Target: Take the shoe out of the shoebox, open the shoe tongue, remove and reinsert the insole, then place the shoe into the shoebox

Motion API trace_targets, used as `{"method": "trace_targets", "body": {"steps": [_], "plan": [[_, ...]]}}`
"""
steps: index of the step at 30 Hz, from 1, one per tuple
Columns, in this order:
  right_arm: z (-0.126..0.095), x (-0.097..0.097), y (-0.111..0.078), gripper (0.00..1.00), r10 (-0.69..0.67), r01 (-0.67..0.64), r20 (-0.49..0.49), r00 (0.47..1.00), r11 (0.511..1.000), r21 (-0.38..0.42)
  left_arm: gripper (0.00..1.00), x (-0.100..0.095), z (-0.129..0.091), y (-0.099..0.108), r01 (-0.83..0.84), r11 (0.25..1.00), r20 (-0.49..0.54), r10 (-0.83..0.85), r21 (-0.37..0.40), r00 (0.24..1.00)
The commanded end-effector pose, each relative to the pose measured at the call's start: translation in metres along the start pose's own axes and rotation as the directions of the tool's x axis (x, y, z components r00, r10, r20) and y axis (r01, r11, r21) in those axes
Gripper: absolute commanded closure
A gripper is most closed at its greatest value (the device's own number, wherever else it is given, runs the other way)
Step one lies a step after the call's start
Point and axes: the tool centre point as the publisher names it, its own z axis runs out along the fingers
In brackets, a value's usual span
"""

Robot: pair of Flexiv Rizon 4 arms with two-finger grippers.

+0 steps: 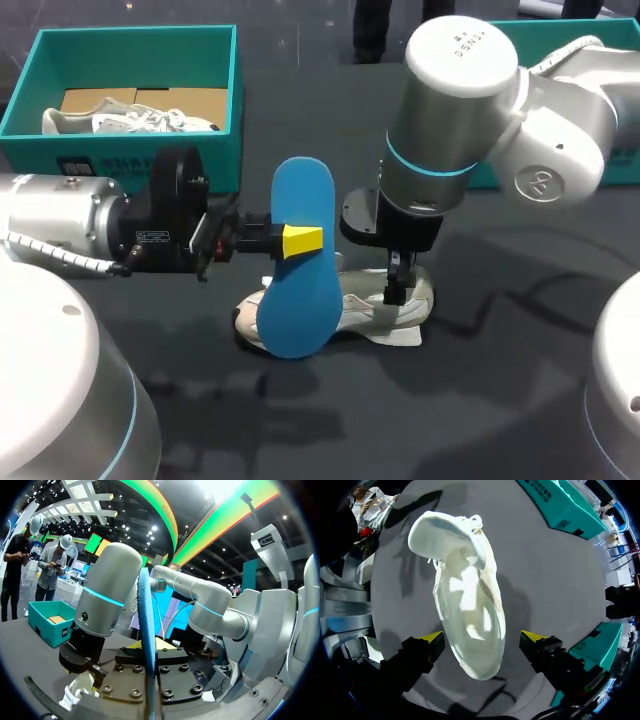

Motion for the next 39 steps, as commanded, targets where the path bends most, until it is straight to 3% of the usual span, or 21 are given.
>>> {"method": "trace_targets", "body": {"steps": [1, 15, 39], "plan": [[0.007, -0.007, 0.012, 0.0, -0.009, 0.009, 0.001, 1.0, 1.0, 0.0, 1.0, 0.001, 0.001, 0.002, 0.0, 1.0, 0.003, 0.0, 0.003, 1.0], [0.031, -0.021, 0.032, 0.0, -0.083, 0.083, 0.013, 0.996, 0.996, -0.038, 1.0, 0.001, 0.001, 0.002, 0.0, 1.0, 0.003, 0.0, 0.003, 1.0], [0.069, -0.025, 0.041, 0.0, -0.095, 0.094, -0.065, 0.993, 0.995, -0.028, 1.0, 0.001, 0.001, 0.002, 0.0, 1.0, 0.003, 0.0, 0.003, 1.0]]}}
